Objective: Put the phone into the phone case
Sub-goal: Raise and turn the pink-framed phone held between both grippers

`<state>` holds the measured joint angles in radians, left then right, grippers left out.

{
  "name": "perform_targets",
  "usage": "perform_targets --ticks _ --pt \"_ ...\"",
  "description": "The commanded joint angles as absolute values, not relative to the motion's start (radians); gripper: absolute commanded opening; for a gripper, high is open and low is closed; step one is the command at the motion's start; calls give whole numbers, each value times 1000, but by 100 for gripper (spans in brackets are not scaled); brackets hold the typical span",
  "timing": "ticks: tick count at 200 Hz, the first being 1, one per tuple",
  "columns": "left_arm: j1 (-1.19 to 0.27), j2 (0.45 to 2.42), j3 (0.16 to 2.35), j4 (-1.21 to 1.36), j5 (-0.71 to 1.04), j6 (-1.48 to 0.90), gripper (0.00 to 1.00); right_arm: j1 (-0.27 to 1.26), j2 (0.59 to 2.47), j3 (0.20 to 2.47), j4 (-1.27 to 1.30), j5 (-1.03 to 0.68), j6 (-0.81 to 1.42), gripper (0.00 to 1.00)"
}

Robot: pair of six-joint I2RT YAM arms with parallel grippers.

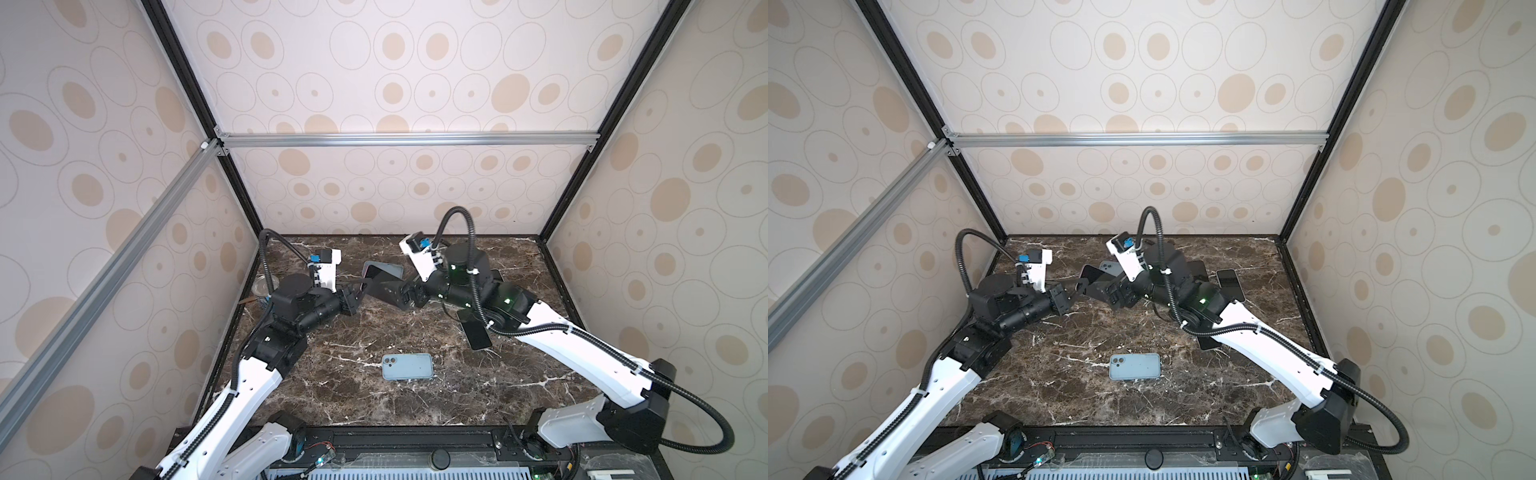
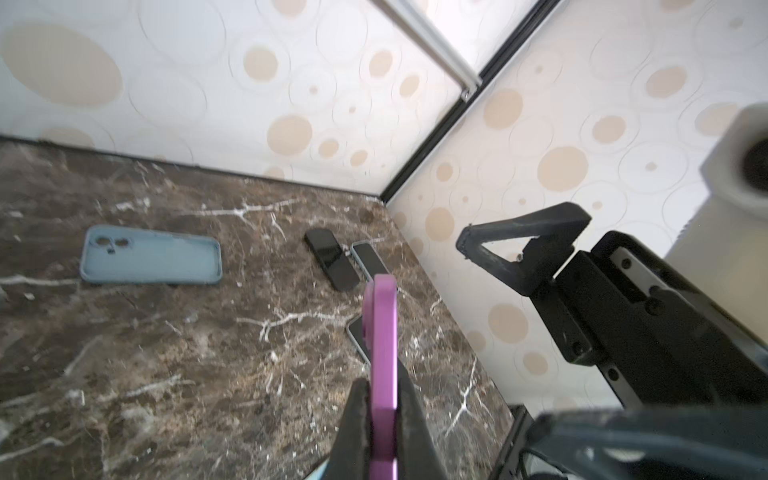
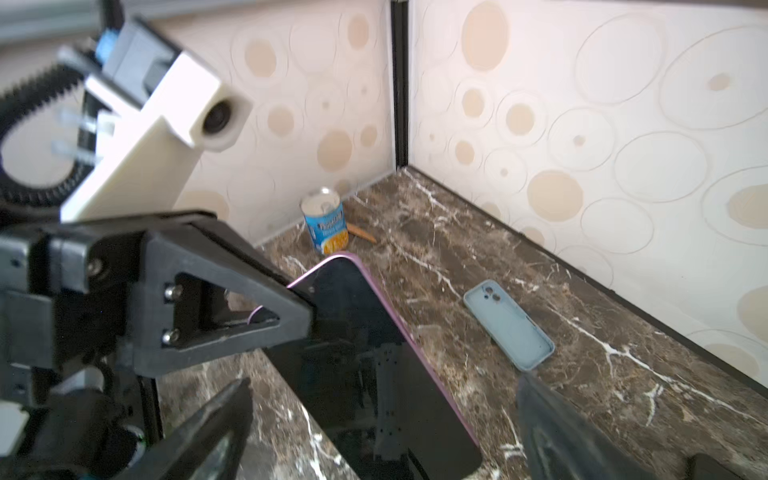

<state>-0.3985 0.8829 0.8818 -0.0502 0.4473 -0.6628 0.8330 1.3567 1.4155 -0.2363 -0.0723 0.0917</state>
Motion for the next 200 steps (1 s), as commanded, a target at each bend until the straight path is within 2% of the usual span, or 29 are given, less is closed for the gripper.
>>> perform_targets --ticks 1,12,28,56,85,114,136,181,200 --pt "-390 821 943 107 364 -689 0 737 1284 1385 -100 -141 321 100" --pt "-389 797 939 150 365 -699 0 675 1254 1335 -26 -194 422 100" --pt "-388 766 919 239 388 -720 0 600 1226 1262 100 -309 536 86" --pt "-388 710 857 428 423 -779 0 564 1197 1194 216 -412 583 76" --pt "-389 678 802 601 443 -857 0 563 1209 1169 371 -555 638 73" --pt "-388 690 805 653 465 -901 0 564 1270 1210 515 -744 731 67" --pt "-389 697 796 696 465 -942 0 564 1305 1233 603 -820 797 66" --pt "-388 719 749 836 513 -1055 0 615 1336 1290 580 -882 765 64" --pt "-389 728 750 841 526 -1058 0 643 1357 1334 553 -928 745 59"
